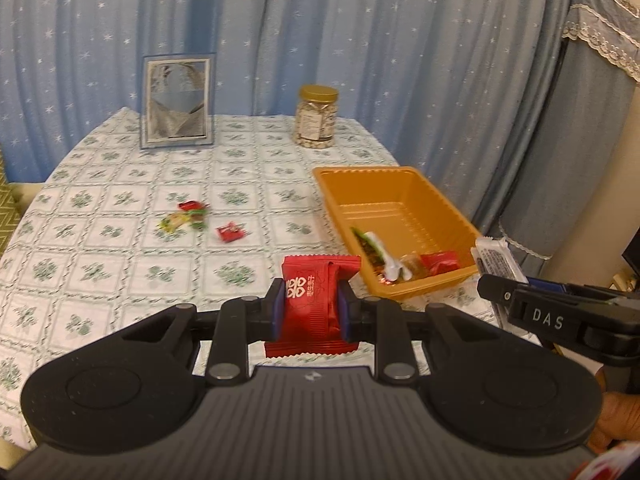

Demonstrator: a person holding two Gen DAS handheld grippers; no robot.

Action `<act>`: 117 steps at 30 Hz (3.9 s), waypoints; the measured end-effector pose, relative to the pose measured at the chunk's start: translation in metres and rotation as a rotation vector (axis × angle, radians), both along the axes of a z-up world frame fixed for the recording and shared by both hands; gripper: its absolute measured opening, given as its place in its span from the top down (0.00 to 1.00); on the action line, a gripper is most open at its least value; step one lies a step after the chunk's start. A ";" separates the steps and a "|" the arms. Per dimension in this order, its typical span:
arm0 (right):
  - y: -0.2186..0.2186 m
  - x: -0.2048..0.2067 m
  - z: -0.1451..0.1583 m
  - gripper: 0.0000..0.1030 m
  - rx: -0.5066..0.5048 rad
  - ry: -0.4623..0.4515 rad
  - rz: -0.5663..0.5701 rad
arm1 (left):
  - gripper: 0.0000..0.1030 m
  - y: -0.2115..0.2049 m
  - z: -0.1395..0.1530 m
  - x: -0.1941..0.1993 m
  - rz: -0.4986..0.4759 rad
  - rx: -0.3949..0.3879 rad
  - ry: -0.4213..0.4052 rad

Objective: Organize snacks
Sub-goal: 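Carry the clear packet and red bar over the orange tray with both tools, then open the right tool to drop the clear packet while the left tool drops the red bar, then withdraw both open tools from the tray toward the remaining candies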

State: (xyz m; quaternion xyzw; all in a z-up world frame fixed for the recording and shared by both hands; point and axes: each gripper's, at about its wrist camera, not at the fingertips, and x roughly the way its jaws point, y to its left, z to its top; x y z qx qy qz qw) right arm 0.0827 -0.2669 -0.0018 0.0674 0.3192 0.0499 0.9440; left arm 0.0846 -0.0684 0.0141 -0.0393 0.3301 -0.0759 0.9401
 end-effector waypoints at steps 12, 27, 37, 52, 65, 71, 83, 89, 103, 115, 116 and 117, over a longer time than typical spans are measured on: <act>-0.028 0.010 0.003 0.63 -0.006 -0.005 -0.056 | 0.77 -0.035 0.010 0.029 -0.060 -0.005 -0.023; -0.056 0.062 -0.007 0.63 0.020 0.020 -0.072 | 0.77 -0.062 -0.005 0.085 -0.110 -0.002 0.010; -0.065 0.116 -0.020 0.63 0.040 0.043 -0.062 | 0.77 -0.083 -0.039 0.141 -0.145 -0.002 0.065; -0.073 0.151 -0.047 0.63 0.030 0.080 -0.079 | 0.66 -0.082 -0.062 0.181 -0.156 -0.018 0.067; -0.056 0.160 -0.047 0.63 0.094 0.084 -0.024 | 0.63 -0.029 -0.061 0.160 -0.019 -0.026 0.075; -0.062 0.158 -0.042 0.46 0.156 0.047 -0.042 | 0.46 -0.022 -0.057 0.147 -0.002 -0.012 0.073; -0.058 0.099 -0.017 0.42 0.119 0.058 -0.074 | 0.38 -0.001 -0.033 0.092 0.042 -0.017 0.056; -0.042 0.062 -0.002 0.39 0.087 0.062 -0.068 | 0.29 0.008 -0.012 0.058 0.048 -0.011 0.017; -0.008 0.009 0.019 0.34 0.055 0.025 -0.021 | 0.22 0.029 0.027 -0.003 0.071 0.034 -0.064; 0.016 -0.001 0.027 0.33 0.042 0.002 0.028 | 0.21 0.048 0.034 -0.019 0.099 0.037 -0.078; 0.018 -0.001 0.027 0.33 0.041 0.000 0.030 | 0.21 0.050 0.034 -0.020 0.104 0.038 -0.078; 0.019 -0.002 0.027 0.33 0.040 0.000 0.032 | 0.21 0.053 0.033 -0.020 0.108 0.037 -0.078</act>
